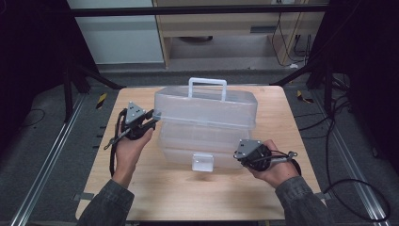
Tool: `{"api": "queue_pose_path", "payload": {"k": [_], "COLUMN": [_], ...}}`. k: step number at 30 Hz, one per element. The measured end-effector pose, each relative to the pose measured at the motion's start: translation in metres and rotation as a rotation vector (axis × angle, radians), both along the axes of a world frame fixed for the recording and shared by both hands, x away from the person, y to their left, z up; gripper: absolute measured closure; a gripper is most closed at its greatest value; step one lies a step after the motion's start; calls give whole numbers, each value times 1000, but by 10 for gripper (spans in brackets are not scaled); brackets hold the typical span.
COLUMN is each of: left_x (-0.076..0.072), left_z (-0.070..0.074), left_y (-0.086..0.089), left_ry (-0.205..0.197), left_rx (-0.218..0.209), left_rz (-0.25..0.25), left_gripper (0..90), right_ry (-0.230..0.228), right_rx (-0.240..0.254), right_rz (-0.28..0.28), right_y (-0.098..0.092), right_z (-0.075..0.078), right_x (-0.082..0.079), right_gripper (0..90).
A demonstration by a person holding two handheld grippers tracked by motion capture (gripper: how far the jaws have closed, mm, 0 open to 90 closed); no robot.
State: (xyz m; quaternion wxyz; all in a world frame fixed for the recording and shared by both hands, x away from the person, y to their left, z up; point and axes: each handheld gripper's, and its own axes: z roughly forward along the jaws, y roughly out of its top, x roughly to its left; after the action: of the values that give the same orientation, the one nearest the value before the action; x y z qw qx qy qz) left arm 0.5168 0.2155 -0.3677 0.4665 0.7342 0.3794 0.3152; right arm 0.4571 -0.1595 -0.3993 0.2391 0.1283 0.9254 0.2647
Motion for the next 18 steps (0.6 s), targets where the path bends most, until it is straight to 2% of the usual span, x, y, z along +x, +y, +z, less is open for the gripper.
{"api": "queue_pose_path", "payload": {"k": [2, 4, 6, 7, 11, 18], "left_x": [-8, -13, -15, -14, -8, 6], "left_z": [1, 4, 7, 9, 14, 27], "left_y": [0, 1, 1, 2, 4, 3], "left_ry": [0, 9, 22, 32, 50, 53], "left_rx": [0, 20, 24, 34, -2, -22], "left_rz": [7, 5, 0, -5, -13, -18], "left_gripper": [697, 691, 682, 680, 672, 675], "right_ry": [2, 2, 9, 8, 9, 11], "right_rx": [3, 4, 10, 10, 11, 1], "right_rz": [7, 10, 17, 15, 16, 28], "right_y": [-2, -4, -6, -6, -6, -6], "right_z": [0, 0, 0, 0, 0, 1], "right_x": [-1, -2, -2, -2, -2, -2], "right_gripper": [824, 821, 818, 817, 817, 821]}}
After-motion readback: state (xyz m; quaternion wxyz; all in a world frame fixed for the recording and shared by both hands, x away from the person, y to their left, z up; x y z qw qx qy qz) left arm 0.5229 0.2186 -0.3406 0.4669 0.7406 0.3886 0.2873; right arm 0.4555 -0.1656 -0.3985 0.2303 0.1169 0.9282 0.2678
